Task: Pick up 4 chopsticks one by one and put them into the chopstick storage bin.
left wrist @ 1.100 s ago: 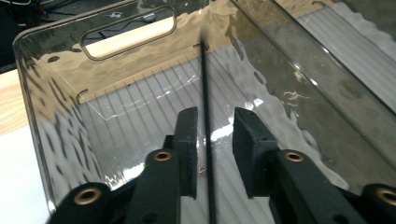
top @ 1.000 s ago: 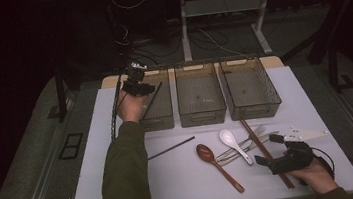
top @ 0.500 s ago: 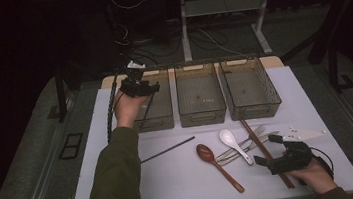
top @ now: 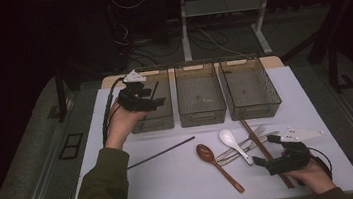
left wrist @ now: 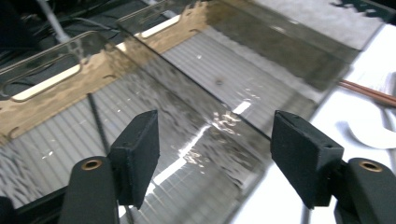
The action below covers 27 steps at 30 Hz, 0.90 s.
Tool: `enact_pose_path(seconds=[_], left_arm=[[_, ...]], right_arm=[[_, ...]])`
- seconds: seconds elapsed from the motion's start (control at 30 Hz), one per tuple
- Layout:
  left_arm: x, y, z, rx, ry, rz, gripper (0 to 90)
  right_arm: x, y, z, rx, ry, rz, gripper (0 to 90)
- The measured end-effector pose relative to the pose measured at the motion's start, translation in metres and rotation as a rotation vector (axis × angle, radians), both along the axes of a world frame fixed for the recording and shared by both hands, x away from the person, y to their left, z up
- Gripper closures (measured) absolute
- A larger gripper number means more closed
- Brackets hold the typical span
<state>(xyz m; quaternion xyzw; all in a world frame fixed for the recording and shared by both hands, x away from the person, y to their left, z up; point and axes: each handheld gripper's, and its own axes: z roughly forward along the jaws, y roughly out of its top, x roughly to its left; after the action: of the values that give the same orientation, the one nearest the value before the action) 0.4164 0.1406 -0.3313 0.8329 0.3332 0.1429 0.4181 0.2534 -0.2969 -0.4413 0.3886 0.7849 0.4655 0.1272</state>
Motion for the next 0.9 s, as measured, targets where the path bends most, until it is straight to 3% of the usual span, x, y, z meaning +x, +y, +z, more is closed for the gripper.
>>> enact_pose_path(seconds=[0.07,0.4,0.67,0.9], left_arm=[[-0.009,0.001,0.001,-0.02,-0.003,-0.016,29.9],[-0.049,0.005,-0.003,-0.032,-0.031,-0.086,25.6],[-0.074,0.005,-0.019,-0.021,-0.04,-0.126,25.5],[-0.091,0.008,-0.038,-0.018,-0.039,-0.142,34.2]], right_arm=[[0.0,0.0,-0.001,-0.003,0.0,0.001,1.0],[0.001,-0.001,-0.001,0.002,-0.003,0.001,1.0],[0.0,-0.001,0.0,-0.006,0.004,0.008,1.0],[0.0,0.0,-0.001,-0.007,-0.006,0.006,1.0]])
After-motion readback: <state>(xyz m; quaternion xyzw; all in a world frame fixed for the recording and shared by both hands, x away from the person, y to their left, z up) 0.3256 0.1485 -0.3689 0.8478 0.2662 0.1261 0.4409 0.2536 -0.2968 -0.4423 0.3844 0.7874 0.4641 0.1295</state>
